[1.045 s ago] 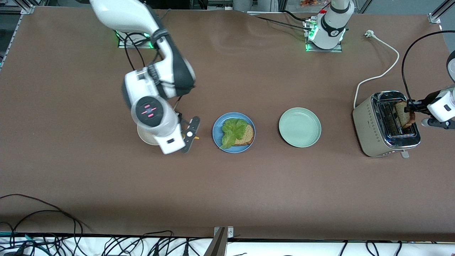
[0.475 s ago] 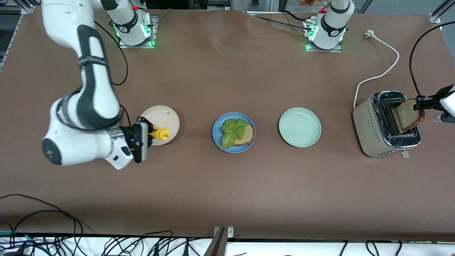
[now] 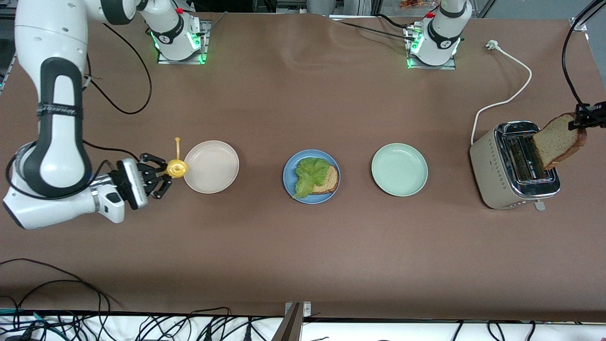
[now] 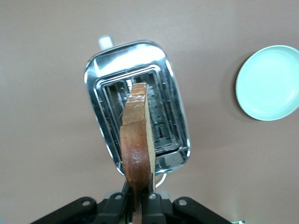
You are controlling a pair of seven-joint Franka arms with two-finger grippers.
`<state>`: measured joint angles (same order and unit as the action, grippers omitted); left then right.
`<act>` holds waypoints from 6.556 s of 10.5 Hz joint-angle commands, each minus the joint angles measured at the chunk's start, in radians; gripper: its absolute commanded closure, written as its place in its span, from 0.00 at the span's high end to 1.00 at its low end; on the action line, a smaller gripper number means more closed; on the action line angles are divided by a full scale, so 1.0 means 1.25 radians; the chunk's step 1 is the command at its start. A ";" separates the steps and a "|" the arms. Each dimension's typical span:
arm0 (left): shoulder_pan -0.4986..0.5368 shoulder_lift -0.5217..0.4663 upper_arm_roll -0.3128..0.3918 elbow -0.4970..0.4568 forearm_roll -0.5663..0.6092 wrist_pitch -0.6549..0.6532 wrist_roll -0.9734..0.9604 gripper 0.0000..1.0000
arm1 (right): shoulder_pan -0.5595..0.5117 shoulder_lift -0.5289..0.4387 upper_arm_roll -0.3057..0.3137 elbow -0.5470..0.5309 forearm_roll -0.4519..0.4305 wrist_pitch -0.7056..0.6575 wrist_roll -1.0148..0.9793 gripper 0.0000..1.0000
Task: Make sandwich in blue plate with both arms
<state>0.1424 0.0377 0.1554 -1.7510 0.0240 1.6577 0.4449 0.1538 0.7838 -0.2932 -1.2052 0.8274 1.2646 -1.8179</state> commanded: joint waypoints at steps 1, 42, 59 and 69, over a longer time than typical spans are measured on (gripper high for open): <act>-0.019 -0.011 -0.037 0.015 -0.033 -0.047 0.020 0.00 | -0.088 0.040 0.015 -0.029 0.029 -0.076 -0.202 0.09; -0.434 0.471 -0.021 0.058 -0.881 0.293 -0.194 1.00 | -0.246 0.201 -0.066 -0.003 0.003 -0.115 -0.495 1.00; -0.299 0.261 0.083 0.281 -0.070 -0.094 -0.204 0.93 | -0.111 -0.046 -0.141 0.121 -0.276 -0.088 0.543 1.00; -0.244 0.015 -0.026 0.273 0.019 -0.165 -0.239 0.98 | -0.124 -0.500 0.208 -0.317 -0.681 0.207 1.474 1.00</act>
<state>-0.1702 0.0887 0.1398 -1.3861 0.0132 1.4582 0.1589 0.0477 0.2921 -0.1131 -1.5048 0.0284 1.4885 -0.0965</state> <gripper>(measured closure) 0.026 0.000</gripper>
